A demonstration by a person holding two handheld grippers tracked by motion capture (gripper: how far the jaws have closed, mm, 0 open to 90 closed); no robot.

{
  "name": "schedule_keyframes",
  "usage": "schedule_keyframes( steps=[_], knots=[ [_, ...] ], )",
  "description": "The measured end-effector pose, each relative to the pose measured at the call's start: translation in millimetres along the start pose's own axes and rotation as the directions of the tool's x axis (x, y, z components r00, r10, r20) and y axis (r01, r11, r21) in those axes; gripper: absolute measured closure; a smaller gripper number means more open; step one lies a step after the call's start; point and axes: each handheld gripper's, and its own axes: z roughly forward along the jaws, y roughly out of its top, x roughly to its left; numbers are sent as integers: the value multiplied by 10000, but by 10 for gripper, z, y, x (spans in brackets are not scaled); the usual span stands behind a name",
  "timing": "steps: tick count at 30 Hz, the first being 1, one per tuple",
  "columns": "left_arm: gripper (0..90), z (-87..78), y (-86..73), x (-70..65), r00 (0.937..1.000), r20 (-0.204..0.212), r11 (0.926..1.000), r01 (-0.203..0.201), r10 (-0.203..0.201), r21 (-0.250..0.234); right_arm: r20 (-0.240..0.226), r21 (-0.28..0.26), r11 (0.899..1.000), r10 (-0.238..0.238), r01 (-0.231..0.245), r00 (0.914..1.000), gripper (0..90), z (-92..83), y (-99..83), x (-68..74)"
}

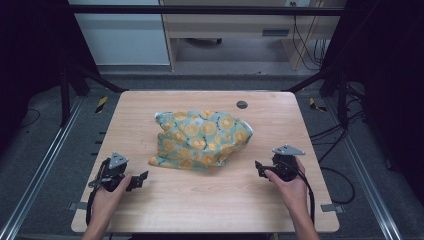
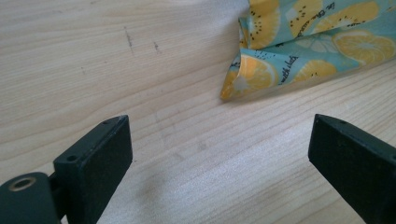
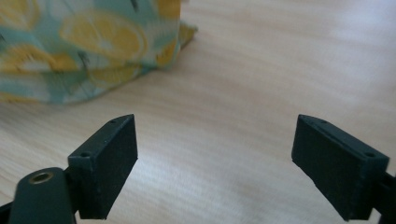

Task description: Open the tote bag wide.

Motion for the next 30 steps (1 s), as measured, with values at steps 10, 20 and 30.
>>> schedule_keyframes(
  steps=[10, 20, 30],
  knots=[
    [61, 14, 4, -77, 9984, -203, 9986, -529, 531, 91, -336, -121, 9976, -688, 684, 9971, 194, -286, 689, 87],
    [59, 39, 18, -150, 9937, -340, 9942, -1062, 1068, 184, -1395, -144, 9934, -1145, 1136, 9836, 361, -295, 1374, 249],
    [59, 49, 34, -135, 9942, -322, 9947, -1027, 1030, 106, -1725, -68, 9969, -786, 786, 9819, 427, 103, 1724, 392]
  ],
)
